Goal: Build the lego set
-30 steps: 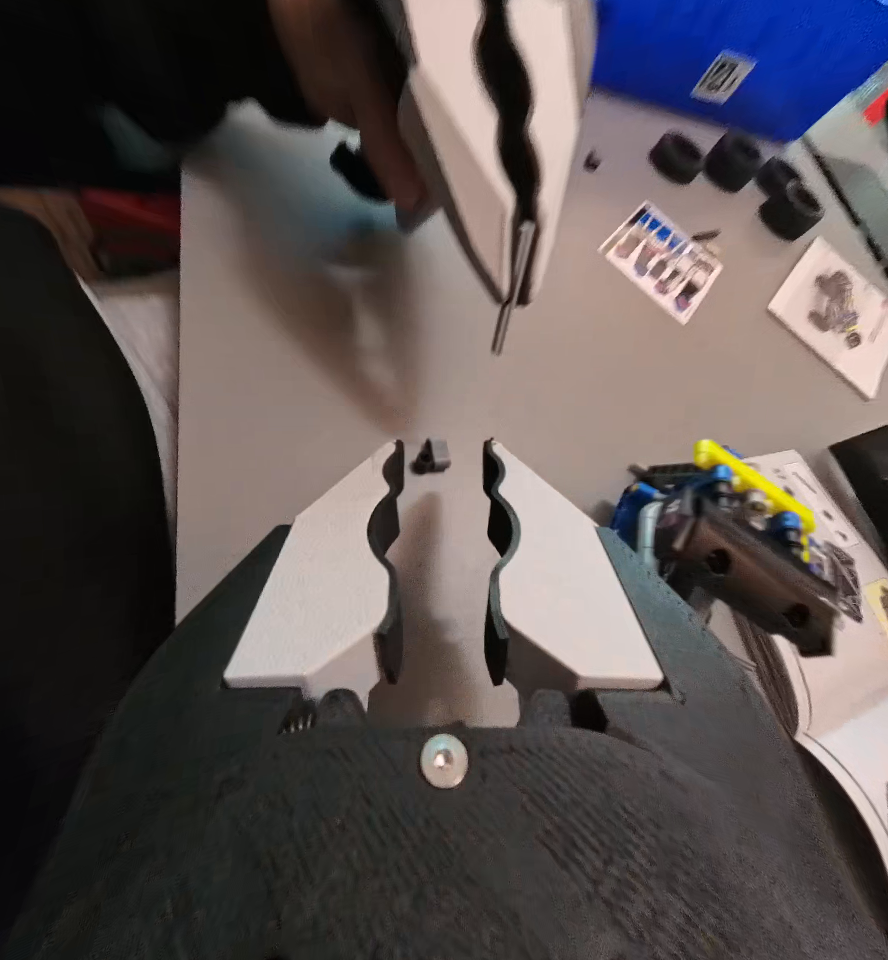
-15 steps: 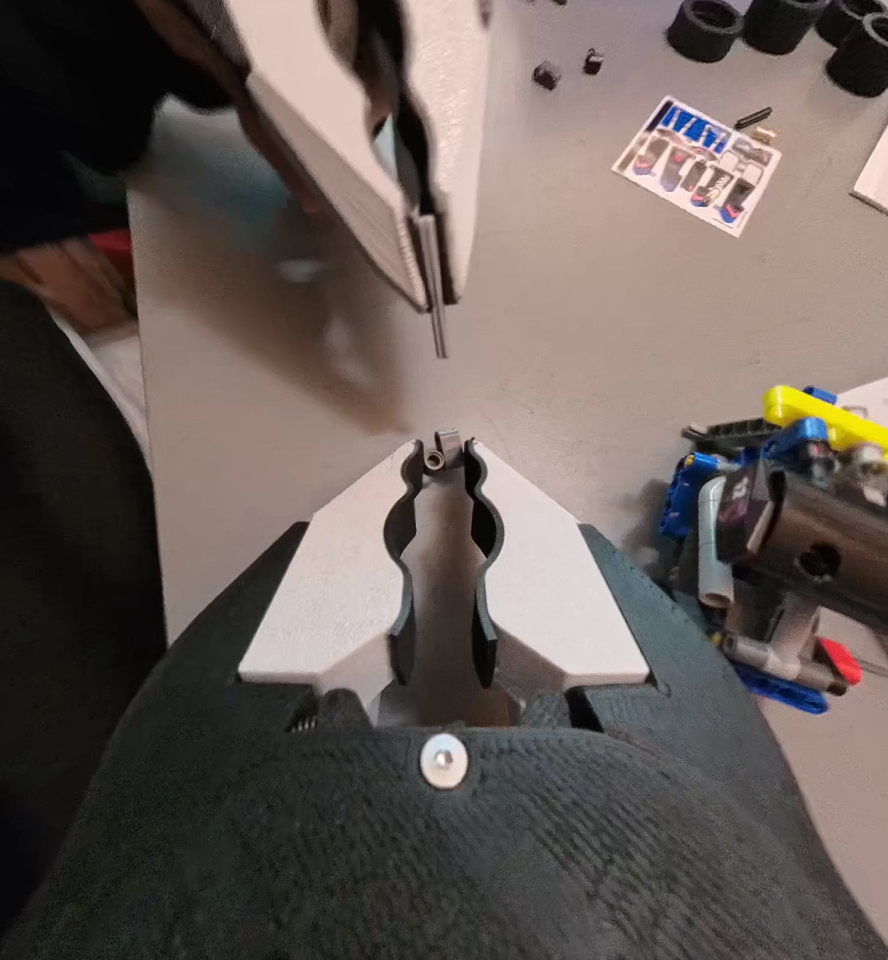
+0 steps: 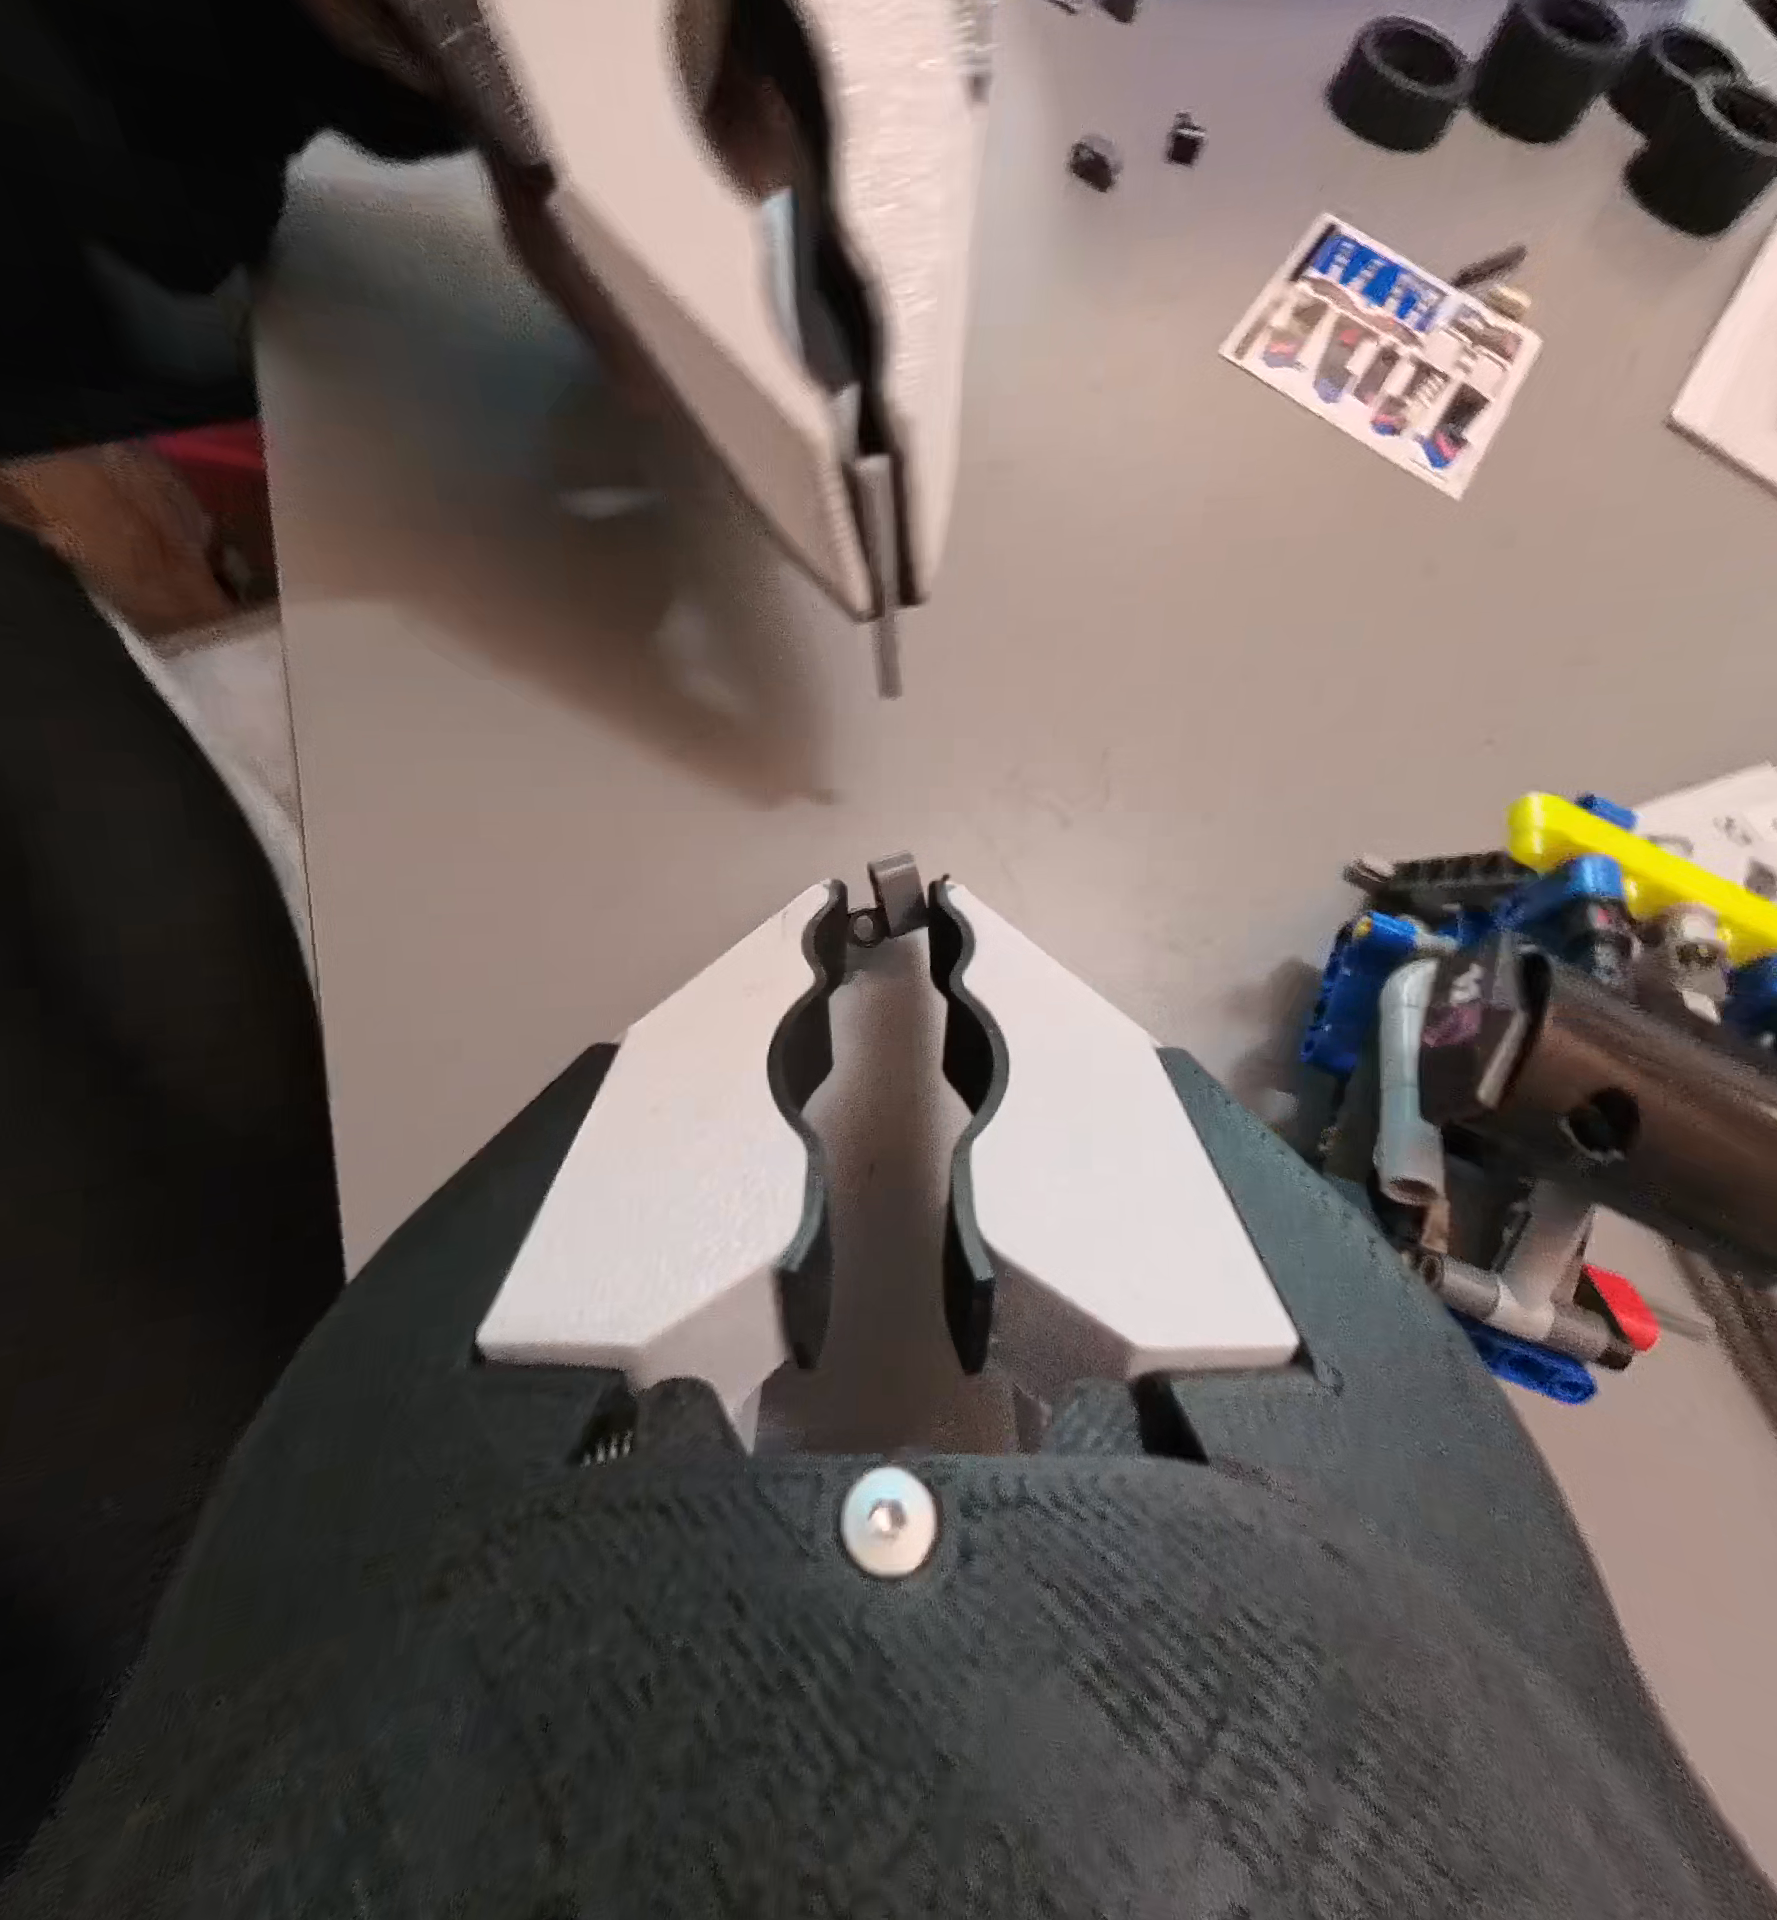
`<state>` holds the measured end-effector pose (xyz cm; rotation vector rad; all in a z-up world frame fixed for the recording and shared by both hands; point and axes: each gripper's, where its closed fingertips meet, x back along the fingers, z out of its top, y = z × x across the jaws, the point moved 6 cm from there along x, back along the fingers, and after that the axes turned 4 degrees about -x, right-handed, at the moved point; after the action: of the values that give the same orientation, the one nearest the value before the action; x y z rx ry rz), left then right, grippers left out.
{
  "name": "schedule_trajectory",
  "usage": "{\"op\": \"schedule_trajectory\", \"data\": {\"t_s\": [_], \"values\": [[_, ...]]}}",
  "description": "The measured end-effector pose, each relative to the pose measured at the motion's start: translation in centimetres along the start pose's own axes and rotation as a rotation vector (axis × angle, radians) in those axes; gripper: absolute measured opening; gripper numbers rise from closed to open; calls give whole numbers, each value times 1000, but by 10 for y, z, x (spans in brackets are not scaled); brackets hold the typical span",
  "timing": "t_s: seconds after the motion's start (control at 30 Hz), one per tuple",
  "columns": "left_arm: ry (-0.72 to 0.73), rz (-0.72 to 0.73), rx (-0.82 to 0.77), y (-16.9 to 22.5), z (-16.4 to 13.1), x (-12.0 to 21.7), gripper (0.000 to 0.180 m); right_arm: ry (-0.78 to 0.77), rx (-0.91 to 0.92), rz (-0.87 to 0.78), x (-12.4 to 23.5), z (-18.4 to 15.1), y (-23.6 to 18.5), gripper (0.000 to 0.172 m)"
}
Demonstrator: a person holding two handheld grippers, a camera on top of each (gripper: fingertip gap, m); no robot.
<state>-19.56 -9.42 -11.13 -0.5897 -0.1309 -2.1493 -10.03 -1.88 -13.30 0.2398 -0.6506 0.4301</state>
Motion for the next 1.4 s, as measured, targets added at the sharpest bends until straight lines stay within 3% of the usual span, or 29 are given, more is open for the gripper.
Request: {"op": "schedule_trajectory", "data": {"t_s": [0.13,0.23,0.3,0.4,0.53,0.73,0.9,1.03,1.23,1.33,1.4], "values": [[18,16,85,-8,-1,4,2,-46,104,7,-5,-5,-3,13],[50,1,98,-10,3,5,2,-41,81,16,-4,-2,-2,18],[29,-9,99,-12,2,4,2,-68,33,-17,0,-2,0,33],[-29,-23,131,-19,0,1,2,-138,-106,-57,4,-8,0,33],[-13,-67,169,-23,8,-4,2,-105,-244,-22,2,-8,-10,34],[-151,-69,256,-20,-10,-5,2,-97,-160,-60,-3,-6,-8,13],[-88,-148,421,-20,-18,-5,2,-82,-130,-64,-4,-6,-4,13],[-41,-181,442,-18,-18,-5,2,-58,-2,-126,-2,-4,-2,14],[-46,-44,327,-21,-5,-8,2,-49,246,-210,-6,-4,-6,13],[-57,-2,273,-18,2,-13,2,-3,381,-309,-5,0,-5,13],[-34,-9,324,-19,4,-13,2,1,508,-426,-3,1,-2,13]]}}
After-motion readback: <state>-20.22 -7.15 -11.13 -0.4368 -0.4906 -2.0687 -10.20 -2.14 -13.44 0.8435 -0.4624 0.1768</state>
